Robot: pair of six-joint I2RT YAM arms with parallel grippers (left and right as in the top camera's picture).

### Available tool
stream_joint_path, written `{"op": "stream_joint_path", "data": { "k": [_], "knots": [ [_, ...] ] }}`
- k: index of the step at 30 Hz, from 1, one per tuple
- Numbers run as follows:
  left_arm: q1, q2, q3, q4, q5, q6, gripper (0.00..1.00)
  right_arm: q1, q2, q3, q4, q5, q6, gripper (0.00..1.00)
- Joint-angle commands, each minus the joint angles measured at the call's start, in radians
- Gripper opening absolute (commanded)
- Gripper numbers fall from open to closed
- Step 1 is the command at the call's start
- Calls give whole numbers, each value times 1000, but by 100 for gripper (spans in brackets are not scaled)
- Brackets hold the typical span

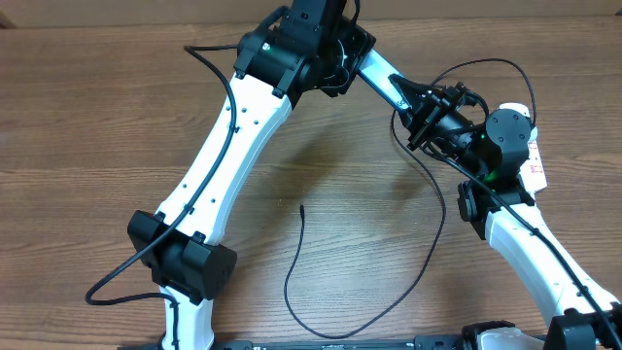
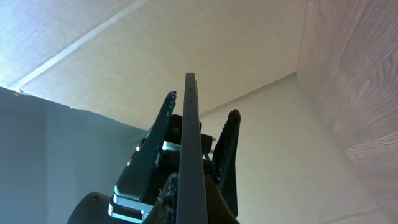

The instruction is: Plug charger to phone and switch on socket

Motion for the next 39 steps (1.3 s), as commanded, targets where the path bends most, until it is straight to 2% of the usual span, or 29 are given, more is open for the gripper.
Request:
{"op": "stream_joint_path", "data": {
  "k": [1,4,7,10,19,24,39],
  "knots": [
    [5,-3,1,-2,7,14,52,2,-9,22,21,6,138,4],
    [5,-3,1,-2,8,14,55,2,-9,22,21,4,138,4],
    [5,-3,1,-2,7,14,52,2,-9,22,21,4,138,4],
    [5,-3,1,-2,7,14,41,2,-9,22,21,3,138,4],
    [5,-3,1,-2,0,14,24,2,-9,22,21,-9,138,4],
    [5,-3,1,-2,0,14,7,2,-9,22,69,-11,138,4],
    [5,-3,1,-1,0,14,4,2,-9,22,80,-19,138,4]
  ]
}}
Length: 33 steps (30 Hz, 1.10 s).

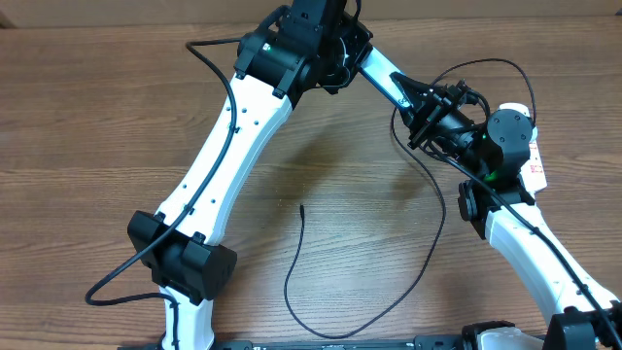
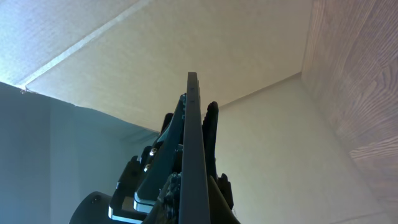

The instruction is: Plug charger to phone and switch on socket

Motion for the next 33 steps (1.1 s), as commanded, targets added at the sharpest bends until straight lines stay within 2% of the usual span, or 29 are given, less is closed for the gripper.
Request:
{"op": "stream_joint_path", "data": {
  "k": [1,3,5,13,22,26,31,33],
  "knots": [
    [5,-3,1,-26,-3,-43,4,5,-13,22,55,-15,138,4],
    [5,-3,1,-26,-3,-43,4,5,-13,22,55,-15,138,5],
    [5,-3,1,-24,-3,-43,4,5,-13,22,55,-15,138,11],
    [5,-3,1,-22,-3,-44,4,5,-13,22,55,-15,138,12],
    [6,-3,1,-23,-3,-43,4,5,-13,22,54,-16,138,50],
    [16,-3,1,-24,-3,-41,4,5,-13,22,54,-16,137,75],
    [68,-3,1,-32,45,52,4,5,-13,22,50,-35,13,100],
    [104,-3,1,-38,93,120,4,5,-13,22,50,-51,-71,100]
  ]
}}
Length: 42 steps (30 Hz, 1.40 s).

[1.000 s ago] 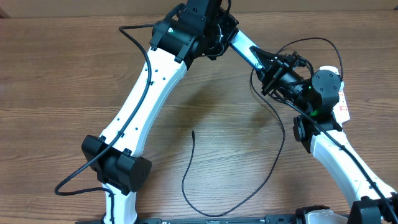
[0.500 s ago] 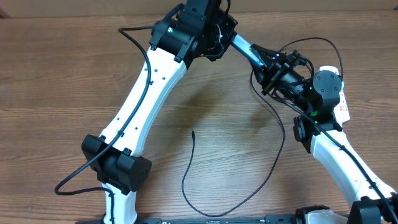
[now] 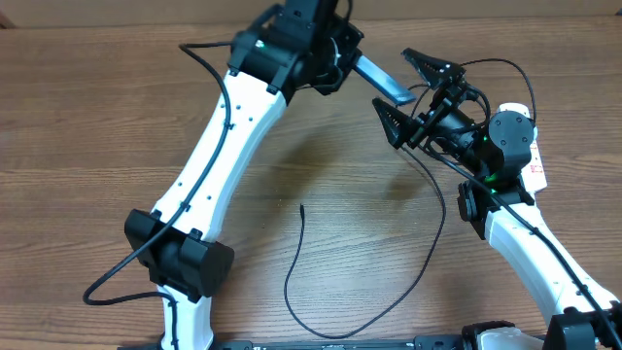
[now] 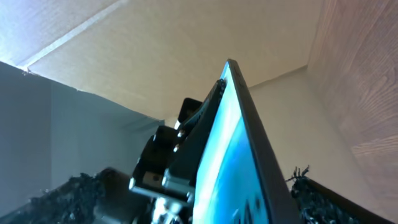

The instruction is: Plug charger to phone and switch on socket

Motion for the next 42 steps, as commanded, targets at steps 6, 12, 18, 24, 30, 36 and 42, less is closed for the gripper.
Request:
{"op": "stream_joint_path", "data": {
  "k": [6,12,18,24,30,36,42],
  "knots": [
    [209,-3,2,-53,301,317,4,3,-14,22,-63,-80,-261,100],
    [362,-3,2,-161,593,756,4,3,-14,22,-89,-137,-468,100],
    [477,-3,2,-341,821,1208,4,3,-14,26,-6,-268,-640,100],
    [552,-3,2,-547,806,1538,4,9,-14,162,-287,-291,-836,99],
    [557,-3,2,-623,722,1634,4,38,-14,457,-946,-138,-1205,100],
    [557,-3,2,-626,708,1638,4,124,-14,618,-1331,138,-1383,99],
    [557,-3,2,-621,708,1637,4,277,43,618,-1478,336,-1408,100]
  ]
}}
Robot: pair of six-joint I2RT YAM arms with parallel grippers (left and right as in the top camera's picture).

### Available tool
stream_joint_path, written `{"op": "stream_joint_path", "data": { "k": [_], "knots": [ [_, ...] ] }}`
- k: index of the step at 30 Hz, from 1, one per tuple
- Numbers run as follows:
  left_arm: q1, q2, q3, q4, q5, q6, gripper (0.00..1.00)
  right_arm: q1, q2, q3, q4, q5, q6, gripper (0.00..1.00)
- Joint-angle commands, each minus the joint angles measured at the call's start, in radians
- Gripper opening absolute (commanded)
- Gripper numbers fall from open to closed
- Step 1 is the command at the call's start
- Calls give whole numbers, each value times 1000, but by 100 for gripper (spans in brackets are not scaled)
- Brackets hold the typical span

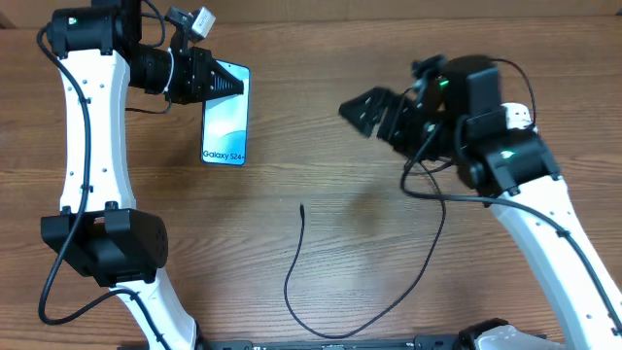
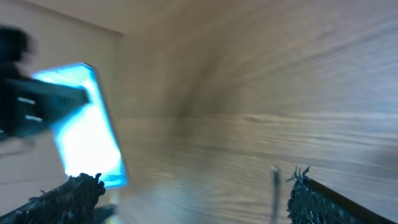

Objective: Plug charger to phone and switch on socket
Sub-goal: 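Move the right gripper down over the black cable's plug end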

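Observation:
The phone (image 1: 225,115) faces up with its screen lit, at the far left of the table. My left gripper (image 1: 224,84) is shut on its top edge; whether the phone touches the wood cannot be told. It shows blurred in the right wrist view as the phone (image 2: 84,127). The black charger cable (image 1: 292,267) lies on the table with its free plug end (image 1: 301,207) pointing away from me. The plug end (image 2: 274,177) also appears near my right fingers. My right gripper (image 1: 371,111) hangs open and empty above the table's middle, seen as the right gripper (image 2: 189,190).
The cable loops along the near edge and rises under my right arm (image 1: 525,194). A white block (image 1: 515,113), possibly the socket, is mostly hidden behind that arm. My left arm (image 1: 87,146) stands along the left side.
My left gripper has gone from the top centre to the far left with the phone, now screen up. My right gripper, still open, has moved left and turned down towards the table and the plug end.
At first my right gripper held the phone edge-on in the air, with the left fingers open around it. Then the left fingers were shut on it. Then my right gripper was open and the left held it alone. Now the phone is far left.

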Motion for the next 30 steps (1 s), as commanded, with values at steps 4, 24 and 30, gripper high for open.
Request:
{"op": "stream_joint_path", "data": {
  "k": [4,24,30],
  "knots": [
    [0,-3,8,2,21,27,4,151,113,19,-89,228,-53,100],
    [0,-3,8,55,21,4,4,409,465,13,-172,346,-32,100],
    [0,-3,8,71,21,0,4,452,471,-42,-97,357,1,100]
  ]
}}
